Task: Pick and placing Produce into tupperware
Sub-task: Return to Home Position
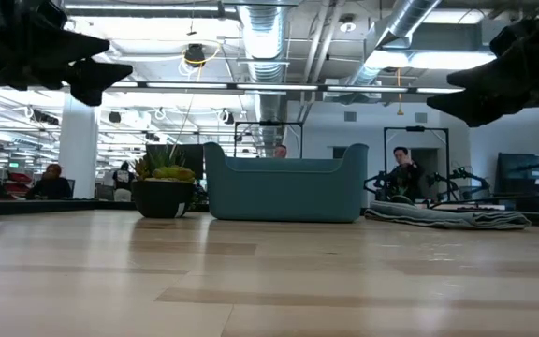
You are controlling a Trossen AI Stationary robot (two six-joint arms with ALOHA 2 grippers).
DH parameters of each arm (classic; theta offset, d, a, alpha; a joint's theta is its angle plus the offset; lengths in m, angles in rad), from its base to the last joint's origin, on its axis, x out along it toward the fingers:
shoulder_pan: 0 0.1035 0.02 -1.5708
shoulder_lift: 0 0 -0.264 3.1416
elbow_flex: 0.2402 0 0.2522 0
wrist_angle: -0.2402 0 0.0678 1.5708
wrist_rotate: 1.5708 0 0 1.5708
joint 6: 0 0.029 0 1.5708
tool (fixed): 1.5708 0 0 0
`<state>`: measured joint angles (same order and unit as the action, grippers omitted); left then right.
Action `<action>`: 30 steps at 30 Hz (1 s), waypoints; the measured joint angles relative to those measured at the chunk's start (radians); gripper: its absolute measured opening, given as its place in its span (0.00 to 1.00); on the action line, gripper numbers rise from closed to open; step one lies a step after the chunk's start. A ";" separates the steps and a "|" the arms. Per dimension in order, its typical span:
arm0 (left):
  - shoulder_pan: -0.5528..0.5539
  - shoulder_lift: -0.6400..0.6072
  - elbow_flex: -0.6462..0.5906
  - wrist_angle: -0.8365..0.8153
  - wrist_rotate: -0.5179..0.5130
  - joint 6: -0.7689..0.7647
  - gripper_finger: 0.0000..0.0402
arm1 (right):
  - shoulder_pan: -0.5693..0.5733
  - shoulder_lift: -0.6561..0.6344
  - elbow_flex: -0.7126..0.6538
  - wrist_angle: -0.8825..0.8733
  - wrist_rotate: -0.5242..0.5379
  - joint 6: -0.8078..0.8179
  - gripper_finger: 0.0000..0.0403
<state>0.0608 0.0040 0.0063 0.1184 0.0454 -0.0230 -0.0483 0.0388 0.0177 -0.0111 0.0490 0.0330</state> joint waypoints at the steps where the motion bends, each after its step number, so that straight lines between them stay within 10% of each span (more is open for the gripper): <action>1: 0.000 0.000 0.000 -0.013 0.005 -0.009 0.72 | 0.000 0.000 0.000 0.000 0.000 -0.007 0.91; 30: 0.000 0.004 0.000 -0.084 -0.033 -0.015 0.72 | 0.001 0.000 0.001 -0.003 0.000 -0.007 0.91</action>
<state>0.0606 0.0078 0.0063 0.0347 0.0122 -0.0381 -0.0475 0.0391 0.0189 -0.0141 0.0488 0.0263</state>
